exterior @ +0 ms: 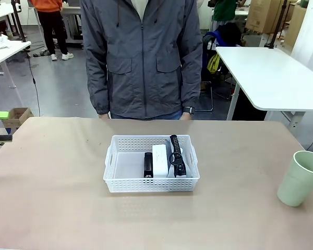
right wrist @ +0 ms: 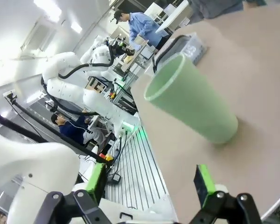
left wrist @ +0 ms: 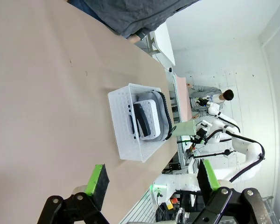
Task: Efficiently arrange items inside the basket to fit them all.
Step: Pick up the Reusable plastic cup and place it inside the Organizing basket.
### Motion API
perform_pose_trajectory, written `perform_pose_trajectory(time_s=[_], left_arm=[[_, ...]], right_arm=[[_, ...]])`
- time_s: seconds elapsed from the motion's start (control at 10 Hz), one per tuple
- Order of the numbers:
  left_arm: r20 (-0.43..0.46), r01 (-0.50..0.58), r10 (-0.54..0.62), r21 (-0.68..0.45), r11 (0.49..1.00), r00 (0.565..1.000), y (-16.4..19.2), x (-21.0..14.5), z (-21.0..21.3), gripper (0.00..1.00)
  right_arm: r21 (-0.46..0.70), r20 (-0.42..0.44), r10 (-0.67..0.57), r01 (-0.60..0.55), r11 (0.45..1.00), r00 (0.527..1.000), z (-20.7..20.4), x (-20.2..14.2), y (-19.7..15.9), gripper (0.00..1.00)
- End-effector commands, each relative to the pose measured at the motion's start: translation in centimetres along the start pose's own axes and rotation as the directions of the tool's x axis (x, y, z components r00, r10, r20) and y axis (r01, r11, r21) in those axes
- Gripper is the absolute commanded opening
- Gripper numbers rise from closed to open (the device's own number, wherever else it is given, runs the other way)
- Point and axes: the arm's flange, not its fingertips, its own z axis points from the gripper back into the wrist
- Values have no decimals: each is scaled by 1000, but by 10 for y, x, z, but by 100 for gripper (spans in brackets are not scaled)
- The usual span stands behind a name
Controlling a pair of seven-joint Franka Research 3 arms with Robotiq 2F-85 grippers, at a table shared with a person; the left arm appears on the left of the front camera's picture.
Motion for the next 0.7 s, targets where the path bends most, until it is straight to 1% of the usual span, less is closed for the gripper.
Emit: perform_pose_trajectory(time_s=[0.0,0.1,0.6], left_arm=[[-4,-14,14,7,1000,1000,-3,-3,0,100],[-4,-14,14,7,1000,1000,-3,-3,0,100],[-4,-14,14,7,1000,1000,-3,-3,0,100]], right_arm=[[-49,41,22,-20,999,999,5,-9,-14,100],[0,0,0,0,1000,1000,0,0,0,100],[0,0,0,0,1000,1000,0,0,0,100]])
